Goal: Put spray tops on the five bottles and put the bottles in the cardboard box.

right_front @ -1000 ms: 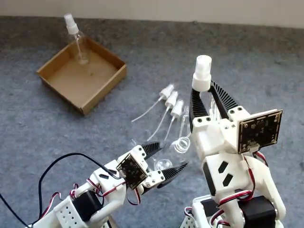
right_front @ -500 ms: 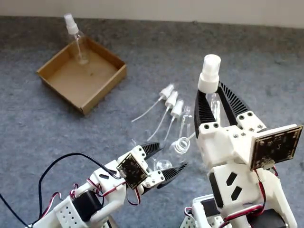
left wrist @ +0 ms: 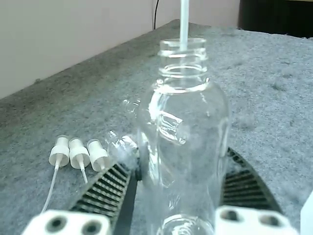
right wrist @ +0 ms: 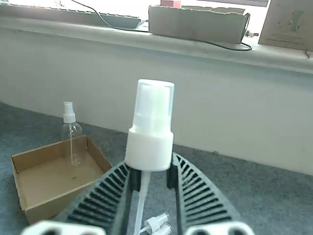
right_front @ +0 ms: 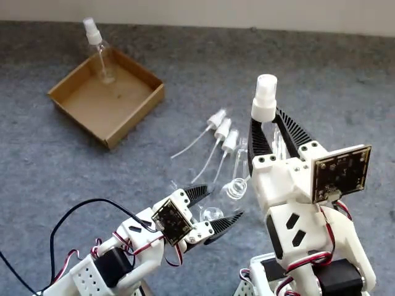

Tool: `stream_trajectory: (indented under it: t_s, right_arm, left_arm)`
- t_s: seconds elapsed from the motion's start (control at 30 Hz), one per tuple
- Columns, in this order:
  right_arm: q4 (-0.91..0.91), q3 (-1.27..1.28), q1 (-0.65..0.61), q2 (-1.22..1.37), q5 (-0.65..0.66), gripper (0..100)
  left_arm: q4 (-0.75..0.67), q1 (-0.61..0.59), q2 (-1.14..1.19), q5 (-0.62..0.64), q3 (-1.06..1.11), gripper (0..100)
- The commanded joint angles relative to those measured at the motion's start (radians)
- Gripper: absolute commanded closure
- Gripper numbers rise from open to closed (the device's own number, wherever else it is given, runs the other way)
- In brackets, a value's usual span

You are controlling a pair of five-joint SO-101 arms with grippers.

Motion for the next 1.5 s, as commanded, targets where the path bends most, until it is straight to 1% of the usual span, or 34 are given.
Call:
stream_trajectory:
  t_s: [0.0,0.13,0.2,0.3,0.43,0.6,0.7,0.83,1.03,1.13,1.23,1.33,1.47]
  right_arm:
    - [-0.001,0.010,0.012,-0.008,-0.011,95.0]
    - [0.001,0.036,0.012,-0.010,-0.011,95.0]
    - [0.001,0.051,0.004,-0.010,-0.031,95.0]
    - [0.002,0.058,-0.050,-0.010,-0.083,95.0]
    - [0.004,0.058,-0.087,-0.010,-0.083,95.0]
    - [0.093,0.054,-0.091,-0.010,-0.086,95.0]
    - [0.127,0.056,-0.091,-0.010,-0.086,95.0]
    - [0.157,0.058,-0.093,-0.010,-0.086,94.9]
    - [0.203,0.058,-0.214,-0.010,-0.078,94.9]
    - [0.211,0.058,-0.226,-0.010,-0.037,94.8]
    - [0.254,0.058,-0.225,-0.010,-0.002,90.6]
    - [0.291,0.051,-0.225,-0.010,-0.002,85.9]
    - [0.309,0.056,-0.228,-0.010,0.000,85.7]
  left_arm:
    - [0.000,0.004,-0.021,0.009,0.018,93]
    - [-0.002,0.001,-0.021,0.009,0.016,93]
    - [-0.008,-0.033,-0.021,0.009,0.016,93]
    - [-0.058,-0.077,-0.013,0.009,0.016,93]
    - [-0.072,-0.082,-0.013,0.011,0.016,93]
    - [-0.074,-0.085,-0.013,0.011,0.002,93]
    - [-0.068,-0.127,-0.012,0.011,-0.035,93]
    - [-0.068,-0.133,-0.012,0.011,-0.039,93]
    - [-0.068,-0.140,-0.012,0.011,-0.048,93]
    - [-0.066,-0.140,-0.012,0.011,-0.044,93]
    - [-0.066,-0.140,-0.012,0.011,-0.042,93]
    - [-0.066,-0.140,-0.012,0.011,-0.042,93]
    - [-0.066,-0.140,-0.012,0.011,-0.042,93]
